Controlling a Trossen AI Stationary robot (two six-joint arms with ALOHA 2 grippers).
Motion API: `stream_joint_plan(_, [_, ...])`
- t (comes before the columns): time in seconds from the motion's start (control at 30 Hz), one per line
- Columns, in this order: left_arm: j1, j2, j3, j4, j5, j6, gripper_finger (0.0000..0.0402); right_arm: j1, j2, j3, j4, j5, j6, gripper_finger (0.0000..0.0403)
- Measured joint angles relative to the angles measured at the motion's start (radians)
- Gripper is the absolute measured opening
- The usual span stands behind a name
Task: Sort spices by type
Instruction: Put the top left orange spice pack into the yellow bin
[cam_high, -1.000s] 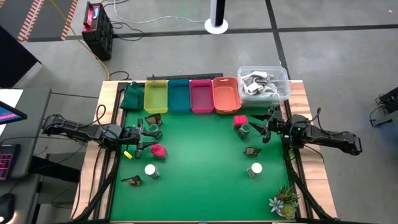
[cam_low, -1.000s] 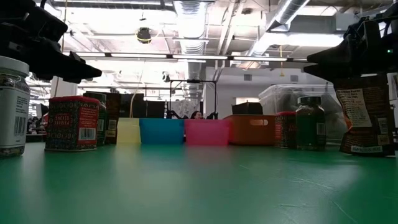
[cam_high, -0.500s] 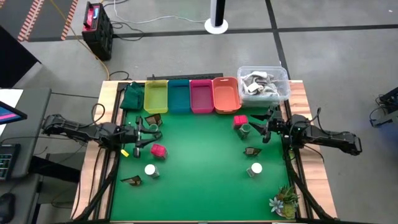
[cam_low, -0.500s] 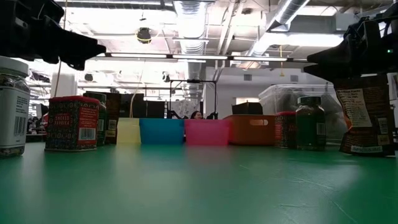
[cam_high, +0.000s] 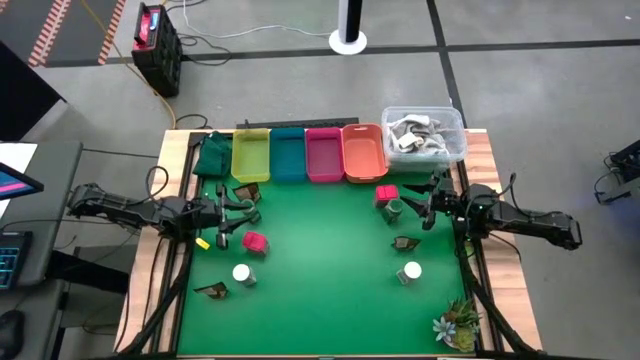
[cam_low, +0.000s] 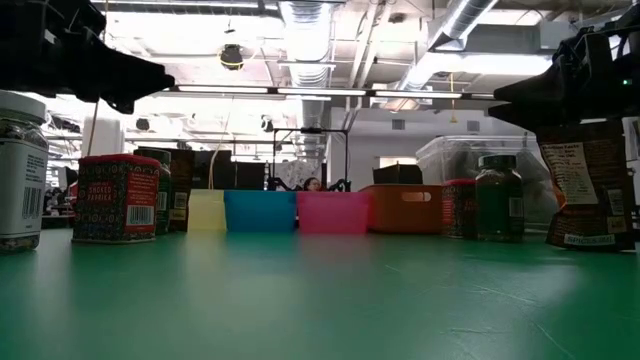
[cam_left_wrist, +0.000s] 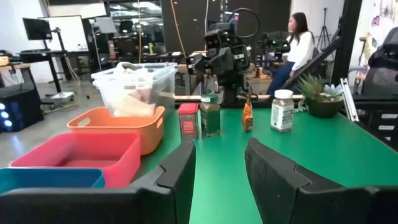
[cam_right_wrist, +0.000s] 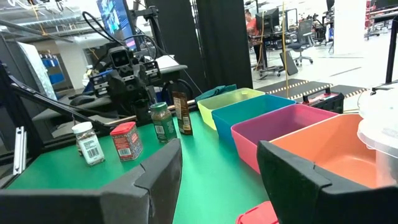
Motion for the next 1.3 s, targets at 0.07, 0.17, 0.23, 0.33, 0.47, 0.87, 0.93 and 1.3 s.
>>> stream_joint_plan(0.07, [0.0, 0.0, 0.0, 0.003, 0.0, -0.027, 0.0132, 0.0, 0.0, 0.0, 0.0, 0.0, 0.0, 0.0234])
stream_joint_plan(0.17, [0.0, 0.0, 0.0, 0.038, -0.004, -0.044, 0.0132, 0.0, 0.0, 0.0, 0.0, 0.0, 0.0, 0.0234])
stream_joint_plan(0.23, [0.0, 0.0, 0.001, 0.104, -0.021, -0.042, 0.0132, 0.0, 0.0, 0.0, 0.005, 0.0, 0.0, 0.0234])
stream_joint_plan(0.33, [0.0, 0.0, 0.001, 0.217, -0.096, -0.038, 0.0132, 0.0, 0.0, 0.0, 0.022, 0.001, 0.0, 0.0234])
stream_joint_plan(0.47, [0.014, 0.0, 0.002, 0.38, -0.203, 0.031, 0.0132, 0.0, 0.0, 0.0, 0.053, 0.002, 0.0, 0.0234])
stream_joint_plan(0.87, [0.03, 0.0, 0.033, 0.354, -0.273, 0.053, 0.0132, -0.014, 0.0, 0.0, 0.072, 0.008, -0.002, 0.0234])
stream_joint_plan(0.93, [0.03, 0.001, 0.084, 0.204, -0.317, 0.021, 0.0132, -0.014, 0.0, 0.004, 0.071, 0.008, -0.024, 0.0234])
stream_joint_plan(1.3, [0.03, 0.164, 0.461, -0.593, -0.378, -0.178, 0.0137, -0.013, 0.102, 0.197, -0.07, 0.056, -0.145, 0.0234])
